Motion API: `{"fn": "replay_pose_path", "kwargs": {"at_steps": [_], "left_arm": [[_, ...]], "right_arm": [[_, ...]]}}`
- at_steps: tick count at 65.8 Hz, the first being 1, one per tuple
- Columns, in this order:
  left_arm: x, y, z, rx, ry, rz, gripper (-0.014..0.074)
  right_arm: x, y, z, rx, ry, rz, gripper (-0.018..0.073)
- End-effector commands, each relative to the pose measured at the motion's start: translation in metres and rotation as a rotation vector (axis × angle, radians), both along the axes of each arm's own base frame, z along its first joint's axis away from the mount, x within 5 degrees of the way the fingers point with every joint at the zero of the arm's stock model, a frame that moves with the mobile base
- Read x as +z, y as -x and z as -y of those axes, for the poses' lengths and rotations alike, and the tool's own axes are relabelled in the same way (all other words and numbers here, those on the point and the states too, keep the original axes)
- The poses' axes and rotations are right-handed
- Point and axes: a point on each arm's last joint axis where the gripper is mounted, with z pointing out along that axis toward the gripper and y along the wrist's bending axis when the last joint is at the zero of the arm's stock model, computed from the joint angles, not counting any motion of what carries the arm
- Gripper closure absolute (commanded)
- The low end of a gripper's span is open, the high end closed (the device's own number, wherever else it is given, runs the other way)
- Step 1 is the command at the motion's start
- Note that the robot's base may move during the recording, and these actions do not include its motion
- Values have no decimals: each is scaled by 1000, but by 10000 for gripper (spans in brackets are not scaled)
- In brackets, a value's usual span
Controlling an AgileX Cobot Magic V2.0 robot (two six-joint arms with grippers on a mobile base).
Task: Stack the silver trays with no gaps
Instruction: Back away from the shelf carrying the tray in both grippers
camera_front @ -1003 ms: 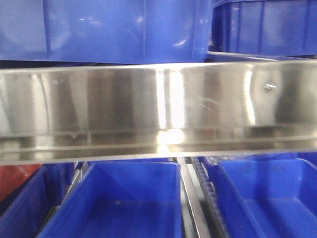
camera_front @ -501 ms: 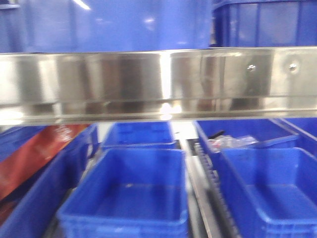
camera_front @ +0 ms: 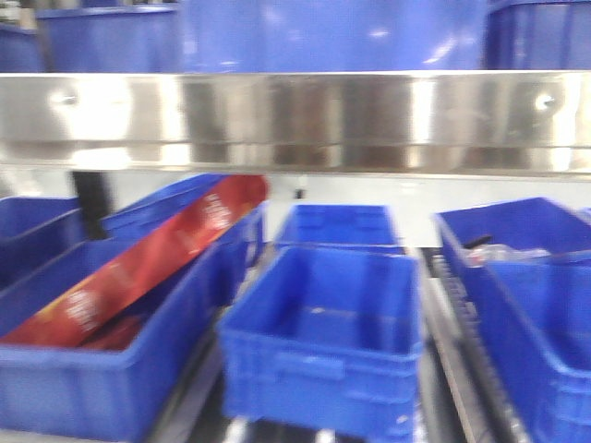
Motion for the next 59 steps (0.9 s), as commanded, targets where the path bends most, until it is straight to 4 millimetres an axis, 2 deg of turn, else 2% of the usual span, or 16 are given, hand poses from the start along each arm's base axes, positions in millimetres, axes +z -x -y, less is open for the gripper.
{"fn": "replay_pose_path", "kwargs": {"at_steps": [1, 59], "left_arm": [[6, 1, 4, -46, 38, 32, 614], [6, 1, 4, -46, 38, 32, 614]], "right_arm": [[7, -4, -5, 26, -35, 61, 636], [7, -4, -5, 26, -35, 61, 636]]}}
